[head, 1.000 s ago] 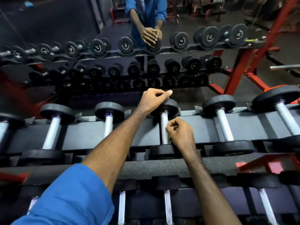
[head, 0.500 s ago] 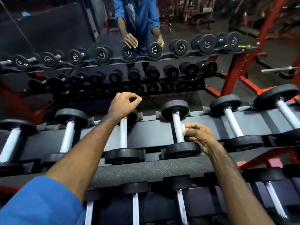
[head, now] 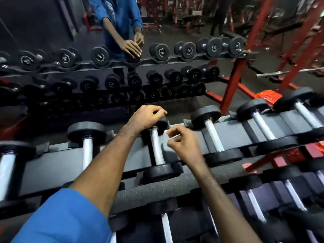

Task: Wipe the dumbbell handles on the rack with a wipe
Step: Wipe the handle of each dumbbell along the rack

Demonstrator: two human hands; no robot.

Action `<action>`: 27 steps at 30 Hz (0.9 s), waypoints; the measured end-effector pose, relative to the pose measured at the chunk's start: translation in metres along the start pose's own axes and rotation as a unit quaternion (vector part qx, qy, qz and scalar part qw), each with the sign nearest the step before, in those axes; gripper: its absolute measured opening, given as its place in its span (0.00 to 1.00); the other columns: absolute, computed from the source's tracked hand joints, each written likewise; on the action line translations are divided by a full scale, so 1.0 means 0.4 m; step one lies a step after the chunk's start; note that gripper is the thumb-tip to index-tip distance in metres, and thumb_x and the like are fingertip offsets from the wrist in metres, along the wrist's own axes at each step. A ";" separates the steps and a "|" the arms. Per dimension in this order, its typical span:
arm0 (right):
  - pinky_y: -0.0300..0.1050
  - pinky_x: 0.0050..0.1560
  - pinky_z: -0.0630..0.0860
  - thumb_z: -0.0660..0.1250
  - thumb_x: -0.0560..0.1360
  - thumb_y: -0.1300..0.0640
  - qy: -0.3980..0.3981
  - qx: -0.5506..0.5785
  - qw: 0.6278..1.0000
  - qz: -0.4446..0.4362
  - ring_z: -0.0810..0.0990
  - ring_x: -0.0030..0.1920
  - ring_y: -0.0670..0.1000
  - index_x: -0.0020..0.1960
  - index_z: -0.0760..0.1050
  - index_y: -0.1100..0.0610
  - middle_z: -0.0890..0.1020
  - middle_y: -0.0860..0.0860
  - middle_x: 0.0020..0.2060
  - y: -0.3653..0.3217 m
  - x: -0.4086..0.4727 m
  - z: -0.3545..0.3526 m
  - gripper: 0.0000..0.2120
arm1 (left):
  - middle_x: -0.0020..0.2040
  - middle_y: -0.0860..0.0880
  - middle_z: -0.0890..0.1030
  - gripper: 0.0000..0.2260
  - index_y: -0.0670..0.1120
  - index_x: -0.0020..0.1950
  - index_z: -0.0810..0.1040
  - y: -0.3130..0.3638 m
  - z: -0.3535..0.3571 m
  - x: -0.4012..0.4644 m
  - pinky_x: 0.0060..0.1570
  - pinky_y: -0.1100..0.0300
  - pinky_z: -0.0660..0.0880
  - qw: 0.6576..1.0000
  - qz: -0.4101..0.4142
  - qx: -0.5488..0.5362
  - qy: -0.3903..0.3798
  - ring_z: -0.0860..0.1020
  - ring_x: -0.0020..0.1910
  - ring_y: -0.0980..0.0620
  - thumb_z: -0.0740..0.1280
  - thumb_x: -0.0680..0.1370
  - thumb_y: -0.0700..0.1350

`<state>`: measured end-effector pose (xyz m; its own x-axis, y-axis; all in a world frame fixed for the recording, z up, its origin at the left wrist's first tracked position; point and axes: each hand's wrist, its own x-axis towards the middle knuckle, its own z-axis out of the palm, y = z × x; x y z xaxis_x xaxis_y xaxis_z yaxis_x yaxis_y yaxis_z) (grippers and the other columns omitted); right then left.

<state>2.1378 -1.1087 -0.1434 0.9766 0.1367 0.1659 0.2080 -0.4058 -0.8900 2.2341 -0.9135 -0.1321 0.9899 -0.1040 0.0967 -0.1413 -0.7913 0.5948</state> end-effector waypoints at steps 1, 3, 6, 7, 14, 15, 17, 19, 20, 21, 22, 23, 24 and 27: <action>0.34 0.35 0.75 0.72 0.67 0.69 -0.020 -0.012 1.000 0.007 0.82 0.33 0.43 0.47 0.82 0.53 0.85 0.47 0.43 0.001 -0.008 0.033 0.14 | 0.44 0.63 0.85 0.17 0.65 0.56 0.86 -0.005 0.006 0.001 0.58 0.52 0.79 1.000 0.003 -0.008 0.001 0.83 0.51 0.53 0.59 0.78 0.61; 0.38 0.37 0.78 0.71 0.67 0.68 -0.053 -0.035 0.998 0.020 0.84 0.35 0.48 0.47 0.82 0.52 0.85 0.47 0.43 0.008 -0.018 0.081 0.14 | 0.48 0.62 0.86 0.19 0.66 0.55 0.86 -0.012 0.006 0.009 0.61 0.51 0.79 1.000 0.000 -0.017 0.000 0.82 0.52 0.54 0.57 0.76 0.62; 0.35 0.38 0.76 0.72 0.70 0.64 -0.055 -0.045 0.997 0.020 0.81 0.33 0.43 0.47 0.83 0.52 0.84 0.45 0.41 0.016 -0.025 0.096 0.10 | 0.46 0.59 0.86 0.19 0.64 0.56 0.86 -0.005 0.001 0.024 0.56 0.53 0.78 1.000 -0.005 -0.018 -0.018 0.81 0.47 0.54 0.57 0.76 0.59; 0.32 0.36 0.74 0.72 0.72 0.63 -0.048 -0.036 0.998 0.028 0.80 0.32 0.41 0.47 0.84 0.53 0.84 0.45 0.39 0.017 -0.023 0.093 0.08 | 0.43 0.58 0.86 0.18 0.64 0.57 0.86 0.001 0.001 0.029 0.52 0.54 0.77 1.000 -0.010 -0.018 -0.024 0.81 0.44 0.53 0.58 0.77 0.58; 0.40 0.38 0.81 0.78 0.71 0.63 -0.019 0.023 0.994 0.103 0.83 0.34 0.42 0.48 0.84 0.57 0.87 0.52 0.40 0.039 -0.002 0.085 0.08 | 0.55 0.53 0.86 0.17 0.67 0.55 0.84 0.029 0.024 0.015 0.56 0.51 0.76 0.995 -0.085 0.039 0.045 0.82 0.56 0.45 0.58 0.75 0.63; 0.40 0.38 0.81 0.79 0.70 0.61 -0.024 0.015 0.993 0.114 0.84 0.35 0.44 0.47 0.83 0.57 0.86 0.51 0.39 0.047 -0.001 0.083 0.08 | 0.54 0.54 0.86 0.17 0.68 0.56 0.84 0.027 0.025 0.014 0.57 0.51 0.76 0.994 -0.088 0.038 0.048 0.82 0.56 0.46 0.59 0.75 0.66; 0.42 0.40 0.82 0.80 0.69 0.56 -0.037 -0.034 0.991 0.124 0.85 0.37 0.46 0.46 0.82 0.54 0.86 0.48 0.37 0.061 -0.006 0.080 0.09 | 0.52 0.57 0.86 0.15 0.67 0.56 0.84 0.024 0.024 0.016 0.56 0.53 0.76 0.994 -0.091 0.034 0.050 0.82 0.55 0.49 0.64 0.76 0.69; 0.44 0.43 0.82 0.80 0.68 0.53 -0.036 -0.060 0.990 0.124 0.85 0.38 0.46 0.45 0.82 0.53 0.85 0.47 0.36 0.068 -0.013 0.078 0.09 | 0.49 0.57 0.86 0.14 0.65 0.55 0.85 0.030 0.024 0.016 0.53 0.54 0.74 0.993 -0.102 0.033 0.053 0.82 0.54 0.50 0.67 0.77 0.69; 0.45 0.44 0.83 0.80 0.68 0.54 -0.033 -0.047 0.990 0.126 0.85 0.38 0.45 0.44 0.82 0.53 0.85 0.47 0.36 0.068 -0.009 0.082 0.09 | 0.48 0.56 0.86 0.14 0.64 0.53 0.86 0.033 0.023 0.015 0.52 0.55 0.74 0.992 -0.108 0.036 0.055 0.82 0.53 0.49 0.67 0.77 0.69; 0.46 0.44 0.83 0.80 0.69 0.55 -0.024 -0.020 0.991 0.130 0.85 0.38 0.45 0.44 0.83 0.53 0.86 0.47 0.36 0.064 0.002 0.088 0.08 | 0.46 0.56 0.86 0.14 0.63 0.52 0.87 0.032 0.024 0.014 0.50 0.55 0.74 0.991 -0.113 0.040 0.053 0.82 0.52 0.48 0.67 0.77 0.68; 0.47 0.45 0.84 0.80 0.69 0.56 -0.014 0.010 0.991 0.134 0.86 0.38 0.45 0.44 0.84 0.53 0.87 0.47 0.35 0.061 0.017 0.092 0.07 | 0.45 0.55 0.85 0.15 0.62 0.51 0.87 0.033 0.024 0.013 0.50 0.55 0.74 0.991 -0.115 0.046 0.050 0.82 0.52 0.48 0.67 0.78 0.68; 0.49 0.46 0.85 0.80 0.69 0.56 -0.006 0.037 0.990 0.135 0.86 0.38 0.45 0.43 0.84 0.54 0.87 0.47 0.35 0.058 0.035 0.096 0.06 | 0.43 0.55 0.85 0.15 0.61 0.50 0.87 0.035 0.025 0.012 0.49 0.54 0.74 0.991 -0.118 0.047 0.049 0.82 0.51 0.47 0.66 0.78 0.68; 0.50 0.46 0.85 0.80 0.69 0.57 -0.004 0.059 0.989 0.134 0.87 0.38 0.46 0.43 0.84 0.54 0.87 0.47 0.35 0.056 0.052 0.098 0.05 | 0.42 0.54 0.84 0.15 0.60 0.50 0.88 0.038 0.024 0.011 0.48 0.54 0.73 0.990 -0.120 0.050 0.048 0.82 0.50 0.47 0.66 0.79 0.67; 0.50 0.42 0.85 0.79 0.68 0.55 -0.033 0.081 0.986 0.145 0.87 0.38 0.49 0.42 0.83 0.53 0.87 0.48 0.34 0.074 0.058 0.094 0.06 | 0.41 0.54 0.84 0.15 0.60 0.50 0.88 0.038 0.022 0.011 0.48 0.54 0.73 0.990 -0.127 0.047 0.047 0.82 0.50 0.46 0.66 0.79 0.67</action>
<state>2.1646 -1.0834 -0.1818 0.9870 0.0964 -0.1288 -0.0962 -0.2880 -0.9528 2.2364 -0.9313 -0.1296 0.9871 0.1574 0.0297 0.1175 -0.8375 0.5337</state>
